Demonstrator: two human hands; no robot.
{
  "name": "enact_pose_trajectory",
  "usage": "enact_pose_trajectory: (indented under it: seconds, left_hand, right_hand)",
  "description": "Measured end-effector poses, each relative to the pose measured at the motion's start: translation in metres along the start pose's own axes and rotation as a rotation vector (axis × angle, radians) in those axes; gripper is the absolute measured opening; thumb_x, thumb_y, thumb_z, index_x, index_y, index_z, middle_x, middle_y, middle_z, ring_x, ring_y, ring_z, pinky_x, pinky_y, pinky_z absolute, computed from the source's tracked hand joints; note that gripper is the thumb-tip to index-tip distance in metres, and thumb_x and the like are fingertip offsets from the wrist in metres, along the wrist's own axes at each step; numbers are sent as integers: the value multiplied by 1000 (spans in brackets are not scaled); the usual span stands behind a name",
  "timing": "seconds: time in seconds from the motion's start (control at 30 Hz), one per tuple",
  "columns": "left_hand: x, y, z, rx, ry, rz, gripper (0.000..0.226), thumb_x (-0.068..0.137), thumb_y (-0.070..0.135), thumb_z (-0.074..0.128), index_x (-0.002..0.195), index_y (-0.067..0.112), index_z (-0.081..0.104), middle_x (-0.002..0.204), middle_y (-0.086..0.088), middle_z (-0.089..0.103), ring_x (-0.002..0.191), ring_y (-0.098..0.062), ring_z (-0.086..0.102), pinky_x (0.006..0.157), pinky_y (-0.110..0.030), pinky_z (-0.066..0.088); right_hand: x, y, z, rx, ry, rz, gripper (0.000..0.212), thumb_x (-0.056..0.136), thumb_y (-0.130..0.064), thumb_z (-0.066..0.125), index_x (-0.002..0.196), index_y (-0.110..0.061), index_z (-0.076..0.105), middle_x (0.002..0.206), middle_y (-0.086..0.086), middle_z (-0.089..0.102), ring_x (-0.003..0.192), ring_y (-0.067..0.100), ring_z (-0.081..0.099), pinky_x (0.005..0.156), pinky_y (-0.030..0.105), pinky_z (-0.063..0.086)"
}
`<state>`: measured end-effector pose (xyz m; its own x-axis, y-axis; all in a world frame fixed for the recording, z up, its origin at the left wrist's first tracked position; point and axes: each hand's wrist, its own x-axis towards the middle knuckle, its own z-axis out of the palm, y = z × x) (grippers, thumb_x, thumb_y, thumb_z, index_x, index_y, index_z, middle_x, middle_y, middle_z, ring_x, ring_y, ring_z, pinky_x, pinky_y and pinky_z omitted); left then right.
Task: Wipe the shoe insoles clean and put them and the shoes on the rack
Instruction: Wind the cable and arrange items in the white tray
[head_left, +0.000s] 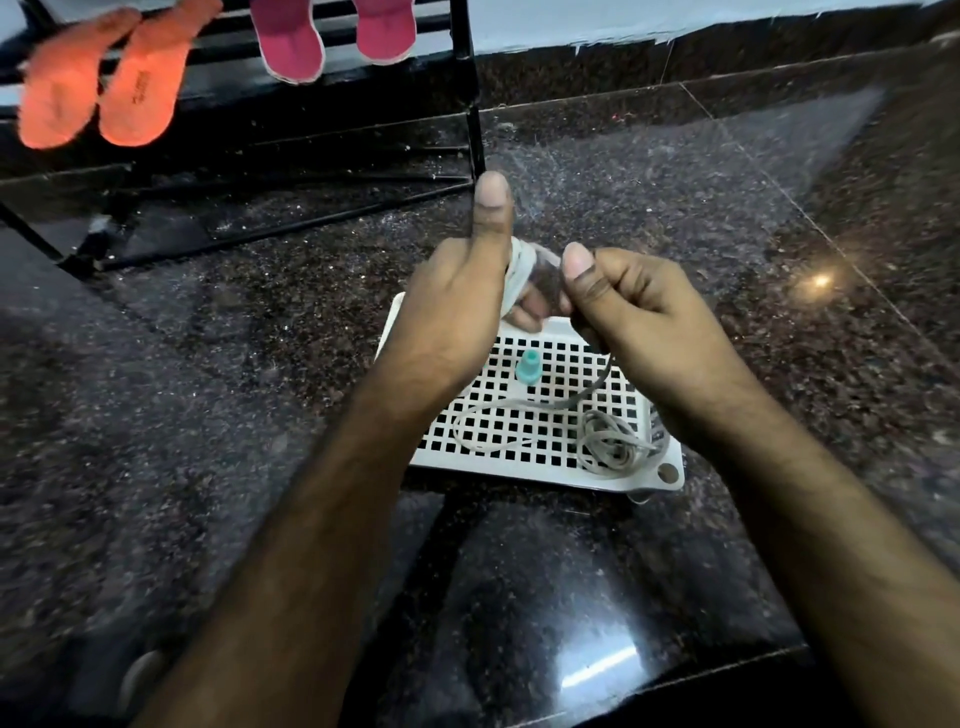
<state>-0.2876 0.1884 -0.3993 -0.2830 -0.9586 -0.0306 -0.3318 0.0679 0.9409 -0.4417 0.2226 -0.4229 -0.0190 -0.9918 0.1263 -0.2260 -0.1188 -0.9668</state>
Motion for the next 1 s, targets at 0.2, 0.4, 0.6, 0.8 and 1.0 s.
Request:
enact_pose_trajectory:
  seconds: [0.2,0.4,0.6,0.8,1.0]
  left_hand:
    - [4,3,-2,-886,-100,23,93,100,68,6,126,-3,60,104,-14,75,100,-24,72,109,-43,44]
    - [0,5,-19,-1135,-112,23,88,96,75,17,64,10,67,38,5,31,35,-10,22,69,-31,27]
    - [-6,11,-20,-31,-227,72,94,98,70,12,65,5,71,41,-1,41,38,-18,36,53,-26,43]
    - [2,-7,-1,19,-112,50,86,94,76,11,112,17,71,104,3,76,104,-10,69,101,-40,47]
    - [3,4,-11,-933,-154,73,105,97,71,1,98,-6,72,61,-10,65,57,-22,62,98,-43,43]
  right_hand:
    - [-1,1,6,41,-91,-3,35,104,-33,48,85,-7,59,56,-4,40,47,5,34,45,18,31]
    - [-3,-5,1,-25,-92,-30,36,101,-37,51,82,-10,65,55,-4,32,48,5,27,46,14,26]
    - [-1,-3,-2,35,29,10,42,99,-48,54,76,-14,65,59,8,53,51,10,40,52,21,34]
    - [-1,-1,4,-20,-2,-51,38,102,-40,49,78,-15,62,56,-6,47,49,11,38,48,26,32]
    - [-2,0,2,-114,-22,-9,41,102,-41,50,76,-13,64,55,-1,34,48,8,29,46,23,25]
